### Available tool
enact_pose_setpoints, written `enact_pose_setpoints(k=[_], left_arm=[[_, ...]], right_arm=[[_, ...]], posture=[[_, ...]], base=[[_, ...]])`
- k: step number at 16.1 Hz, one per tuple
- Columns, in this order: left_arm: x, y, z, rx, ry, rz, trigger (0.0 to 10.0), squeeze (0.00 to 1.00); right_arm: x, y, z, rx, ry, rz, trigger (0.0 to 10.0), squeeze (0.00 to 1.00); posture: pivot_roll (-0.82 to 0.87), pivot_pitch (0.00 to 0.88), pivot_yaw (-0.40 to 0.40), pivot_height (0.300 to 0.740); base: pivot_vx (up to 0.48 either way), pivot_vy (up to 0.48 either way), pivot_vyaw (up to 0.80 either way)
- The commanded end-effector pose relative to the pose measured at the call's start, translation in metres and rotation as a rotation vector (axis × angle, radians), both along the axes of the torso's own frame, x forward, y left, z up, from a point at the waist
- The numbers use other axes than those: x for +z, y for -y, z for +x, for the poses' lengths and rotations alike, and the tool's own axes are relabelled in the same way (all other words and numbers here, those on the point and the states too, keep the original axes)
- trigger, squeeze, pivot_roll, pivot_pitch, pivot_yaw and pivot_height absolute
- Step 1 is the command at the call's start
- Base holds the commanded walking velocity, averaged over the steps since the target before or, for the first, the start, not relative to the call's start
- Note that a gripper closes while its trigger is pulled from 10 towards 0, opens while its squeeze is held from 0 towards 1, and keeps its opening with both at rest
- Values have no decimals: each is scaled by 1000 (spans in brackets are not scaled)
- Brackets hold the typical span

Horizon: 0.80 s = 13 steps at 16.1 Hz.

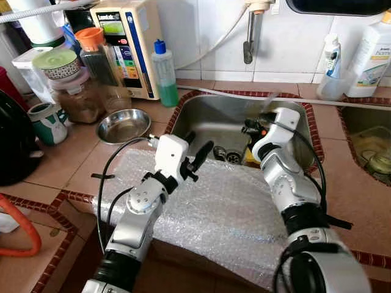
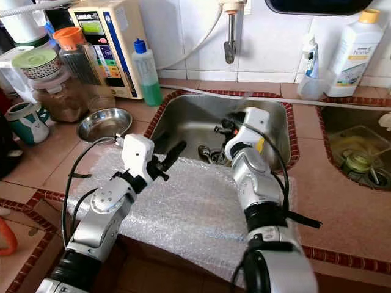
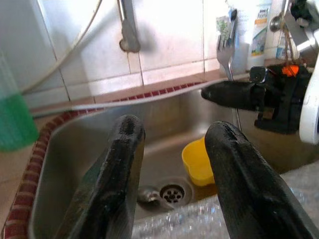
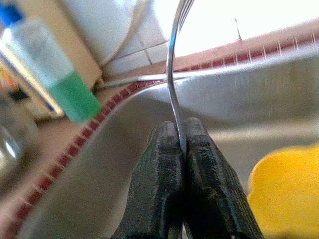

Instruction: Kitchen organization

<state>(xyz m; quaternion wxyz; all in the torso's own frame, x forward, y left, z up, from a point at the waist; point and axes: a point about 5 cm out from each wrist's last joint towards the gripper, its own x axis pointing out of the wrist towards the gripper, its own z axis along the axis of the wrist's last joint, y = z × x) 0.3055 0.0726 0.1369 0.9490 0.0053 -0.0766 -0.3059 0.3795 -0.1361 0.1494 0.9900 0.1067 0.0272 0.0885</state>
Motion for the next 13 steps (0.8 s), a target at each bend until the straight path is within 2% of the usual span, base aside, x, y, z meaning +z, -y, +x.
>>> enact_pose_setpoints(k=[1, 4, 5, 6, 9, 11, 12, 13], left_arm=[[1, -4, -2, -10, -10, 10, 10000, 1000], [-4, -4, -7, -28, -37, 23, 10000, 1000], [-5, -4, -9, -34, -48, 30, 10000, 1000], [-5, -5, -9, -35, -50, 31, 10000, 1000], [-4, -5, -10, -39, -57, 39, 10000, 1000], [-3, -5, -10, -40, -59, 39, 10000, 1000], [-3, -6, -10, -39, -60, 41, 10000, 1000], [-3, -6, -9, -38, -62, 43, 10000, 1000]], right_arm=[[3, -7, 3, 55, 40, -139, 0, 0], [-7, 0, 3, 70, 49, -316, 0, 0], [-18, 9, 2, 65, 30, -431, 0, 0], [-20, 11, 2, 66, 23, -445, 0, 0], [-39, 31, -4, 20, -54, -534, 0, 0], [-46, 41, -8, -12, -92, -536, 0, 0], [-48, 43, -8, -17, -99, -545, 1569, 0], [-50, 45, -9, -22, -114, -555, 5176, 0]], posture=[[73, 0, 125, 740], [80, 1, 128, 740], [83, 2, 130, 740], [83, 1, 131, 740], [90, 1, 130, 740], [90, 1, 134, 740], [88, 0, 135, 740], [87, 0, 137, 740]], base=[[0, 0, 0], [0, 0, 0], [0, 0, 0], [0, 0, 0], [0, 0, 0], [0, 0, 0], [0, 0, 0], [0, 0, 0]])
